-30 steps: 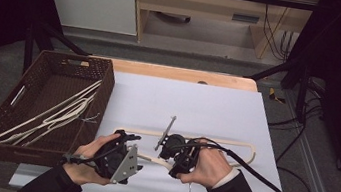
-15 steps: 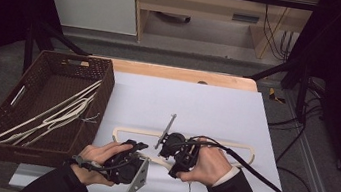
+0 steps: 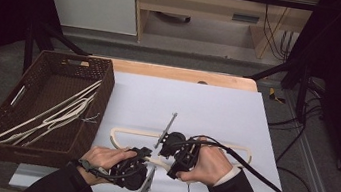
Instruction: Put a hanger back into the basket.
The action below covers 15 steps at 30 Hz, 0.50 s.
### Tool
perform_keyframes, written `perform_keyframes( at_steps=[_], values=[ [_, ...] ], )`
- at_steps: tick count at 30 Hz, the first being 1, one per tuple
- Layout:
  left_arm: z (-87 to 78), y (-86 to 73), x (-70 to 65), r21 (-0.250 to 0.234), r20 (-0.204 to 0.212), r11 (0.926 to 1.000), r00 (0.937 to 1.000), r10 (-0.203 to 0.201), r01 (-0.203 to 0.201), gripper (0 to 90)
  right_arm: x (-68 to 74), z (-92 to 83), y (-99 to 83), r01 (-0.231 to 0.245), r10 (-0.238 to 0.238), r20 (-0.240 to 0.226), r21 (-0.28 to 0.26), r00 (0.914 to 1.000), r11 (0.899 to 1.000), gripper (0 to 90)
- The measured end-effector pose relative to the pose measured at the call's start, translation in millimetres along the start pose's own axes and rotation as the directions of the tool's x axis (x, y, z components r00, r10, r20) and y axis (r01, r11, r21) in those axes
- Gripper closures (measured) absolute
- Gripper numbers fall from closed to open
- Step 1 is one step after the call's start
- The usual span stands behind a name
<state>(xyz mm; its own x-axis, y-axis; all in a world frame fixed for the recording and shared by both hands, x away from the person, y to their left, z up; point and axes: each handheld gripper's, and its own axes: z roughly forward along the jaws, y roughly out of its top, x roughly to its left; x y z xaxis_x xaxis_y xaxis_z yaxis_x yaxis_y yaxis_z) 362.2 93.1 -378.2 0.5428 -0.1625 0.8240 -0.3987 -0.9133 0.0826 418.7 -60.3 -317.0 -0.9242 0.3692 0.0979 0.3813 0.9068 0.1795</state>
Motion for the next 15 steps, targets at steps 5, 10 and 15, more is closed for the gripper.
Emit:
perform_keyframes(
  at_steps=[5, 10, 15],
  values=[
    [-0.6, 0.4, -4.0, -0.002, -0.013, 0.9992, 0.9991, 0.04, -0.04, 83.5, 0.3, 0.6, 0.2, -0.005, 0.005, -0.009, 0.005, 1.0, 1.0, 74.5],
    [-2.4, -1.2, -5.2, -0.006, 0.001, 0.9989, 0.9989, 0.046, -0.046, 85.4, -0.1, -2.2, -0.5, 0.001, -0.002, -0.027, -0.015, 0.9996, 1.0, 74.5],
    [-2.5, -4.0, -3.1, -0.031, 0.004, 0.9995, 0.9999, -0.01, 0.01, 85.7, 2.6, -10.8, -2.2, 0.016, -0.019, -0.047, -0.068, 0.9987, 0.998, 90.0]
  ],
)
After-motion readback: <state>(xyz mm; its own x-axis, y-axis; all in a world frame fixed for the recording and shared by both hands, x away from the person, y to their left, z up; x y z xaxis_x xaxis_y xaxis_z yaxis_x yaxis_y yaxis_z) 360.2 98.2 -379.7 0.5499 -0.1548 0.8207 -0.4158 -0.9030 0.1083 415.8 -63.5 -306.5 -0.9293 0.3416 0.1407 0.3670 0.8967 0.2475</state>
